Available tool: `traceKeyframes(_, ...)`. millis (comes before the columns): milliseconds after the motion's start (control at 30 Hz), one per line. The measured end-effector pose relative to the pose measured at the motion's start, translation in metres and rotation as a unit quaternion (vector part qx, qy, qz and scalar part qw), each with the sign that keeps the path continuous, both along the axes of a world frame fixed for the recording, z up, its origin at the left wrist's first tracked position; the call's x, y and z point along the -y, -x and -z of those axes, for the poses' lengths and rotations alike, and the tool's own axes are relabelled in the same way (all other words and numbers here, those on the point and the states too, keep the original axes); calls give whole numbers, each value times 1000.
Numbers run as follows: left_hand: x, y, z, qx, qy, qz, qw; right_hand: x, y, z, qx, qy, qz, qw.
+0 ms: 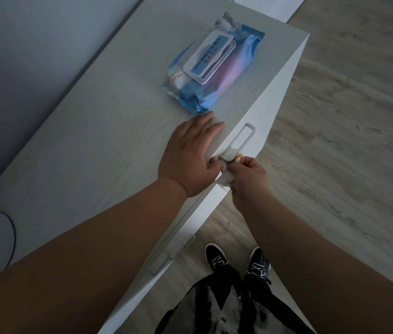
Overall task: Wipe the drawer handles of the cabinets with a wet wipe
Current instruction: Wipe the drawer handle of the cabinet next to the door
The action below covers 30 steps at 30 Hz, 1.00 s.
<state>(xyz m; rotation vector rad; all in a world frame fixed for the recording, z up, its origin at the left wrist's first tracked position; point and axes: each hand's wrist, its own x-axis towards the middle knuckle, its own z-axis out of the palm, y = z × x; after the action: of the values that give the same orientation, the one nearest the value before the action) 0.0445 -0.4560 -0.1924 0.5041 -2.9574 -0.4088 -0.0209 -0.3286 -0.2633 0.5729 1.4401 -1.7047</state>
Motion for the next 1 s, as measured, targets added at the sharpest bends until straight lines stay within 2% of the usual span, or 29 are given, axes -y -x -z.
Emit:
traceKeyframes(200,1,0,1,8,9,0,1000,-10,13,-2,-17,11,-61,998)
traceKeyframes(500,-1,-1,-2,0,-1,-2,1000,-11,8,-4,-56,-45,0,997)
traceKeyframes(633,0,0,-1,-1,-1,0,1000,-15,5,-1,-71,-48,-22,996)
traceKeyframes(900,1,-1,0,9,5,2,1000,-16,18,-7,-27,-34,-29,999)
traceKeyframes(1000,1,0,-1,16,5,2,1000,-19,14,-11,-51,-61,-60,995)
